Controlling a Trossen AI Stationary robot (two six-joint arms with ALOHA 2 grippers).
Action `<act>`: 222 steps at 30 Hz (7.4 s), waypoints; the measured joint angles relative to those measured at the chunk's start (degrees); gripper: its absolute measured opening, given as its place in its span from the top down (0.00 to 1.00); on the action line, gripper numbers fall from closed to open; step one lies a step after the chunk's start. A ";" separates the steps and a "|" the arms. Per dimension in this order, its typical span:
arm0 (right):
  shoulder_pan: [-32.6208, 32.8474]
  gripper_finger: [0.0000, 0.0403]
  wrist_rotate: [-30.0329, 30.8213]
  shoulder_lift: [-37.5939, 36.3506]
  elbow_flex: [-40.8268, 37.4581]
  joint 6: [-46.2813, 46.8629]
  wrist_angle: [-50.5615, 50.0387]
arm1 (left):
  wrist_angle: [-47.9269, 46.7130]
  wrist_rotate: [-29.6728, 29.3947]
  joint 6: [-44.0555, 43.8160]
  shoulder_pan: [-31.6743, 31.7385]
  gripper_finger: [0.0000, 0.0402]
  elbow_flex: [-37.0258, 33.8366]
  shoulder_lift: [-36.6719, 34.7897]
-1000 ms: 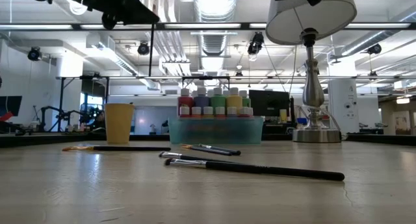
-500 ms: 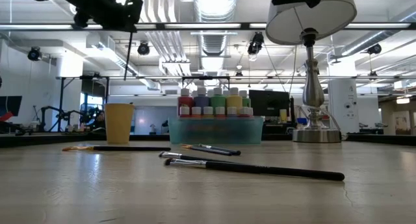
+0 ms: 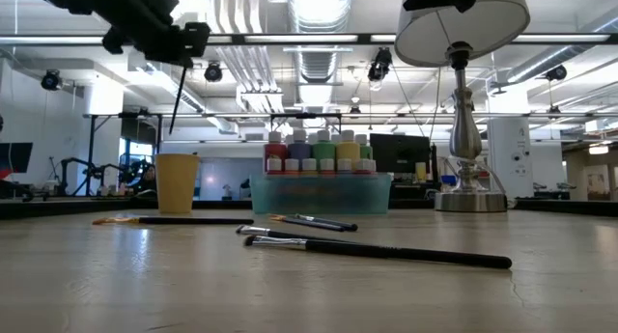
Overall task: Pick & Place Paint Supplies
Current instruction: Put the gold paintbrush into the orange cup
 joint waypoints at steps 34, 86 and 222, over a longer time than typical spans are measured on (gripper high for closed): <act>0.00 0.23 0.02 -0.01 0.00 0.00 -0.02 | 27.87 14.58 -3.24 11.76 0.96 -21.04 -0.85; -0.02 0.53 0.02 -0.01 0.00 0.00 -0.02 | 41.34 14.39 -6.86 12.53 0.93 -26.14 15.91; 0.00 0.38 0.02 -0.01 0.00 -0.01 -0.01 | -34.62 53.64 -23.12 -20.87 0.53 -7.65 21.45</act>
